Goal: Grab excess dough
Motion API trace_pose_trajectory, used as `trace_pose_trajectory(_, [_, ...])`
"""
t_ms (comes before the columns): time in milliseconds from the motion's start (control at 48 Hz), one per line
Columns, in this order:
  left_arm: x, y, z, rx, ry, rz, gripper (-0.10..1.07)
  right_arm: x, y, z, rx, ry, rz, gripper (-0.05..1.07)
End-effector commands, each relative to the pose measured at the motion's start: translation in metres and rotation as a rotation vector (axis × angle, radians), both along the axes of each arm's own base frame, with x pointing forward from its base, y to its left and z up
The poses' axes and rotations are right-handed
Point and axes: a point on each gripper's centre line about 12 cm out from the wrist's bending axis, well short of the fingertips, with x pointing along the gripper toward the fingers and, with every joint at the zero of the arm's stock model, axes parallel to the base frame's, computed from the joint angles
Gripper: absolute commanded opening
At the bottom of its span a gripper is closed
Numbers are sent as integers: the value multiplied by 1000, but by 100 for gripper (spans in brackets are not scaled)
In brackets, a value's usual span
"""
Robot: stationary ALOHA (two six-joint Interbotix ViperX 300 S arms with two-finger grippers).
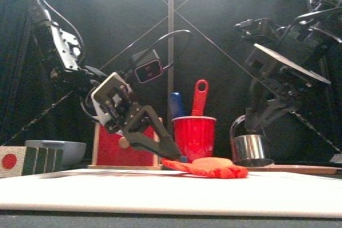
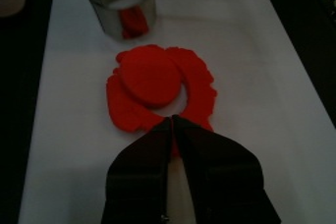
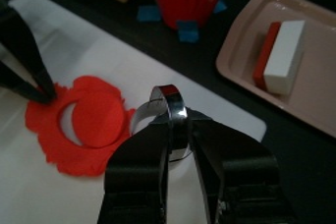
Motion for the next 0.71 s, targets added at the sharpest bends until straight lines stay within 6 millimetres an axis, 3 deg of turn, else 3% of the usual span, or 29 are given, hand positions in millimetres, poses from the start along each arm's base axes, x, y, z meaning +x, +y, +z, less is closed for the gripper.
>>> trace_pose_trajectory(0, [4, 0, 20, 3, -57, -3, 61, 4, 3, 1, 41, -16, 22, 59])
trace_pose_trajectory(208, [1, 5, 27, 7, -64, 11, 70, 1, 6, -3, 57, -5, 34, 69])
trace_pose_trajectory(417, [-1, 13, 24, 28, -14, 42, 71, -2, 5, -3, 54, -3, 39, 80])
trace_pose_trajectory(688, [0, 16, 25, 31, -13, 52, 71, 1, 2, 23, 7, -76, 76, 82])
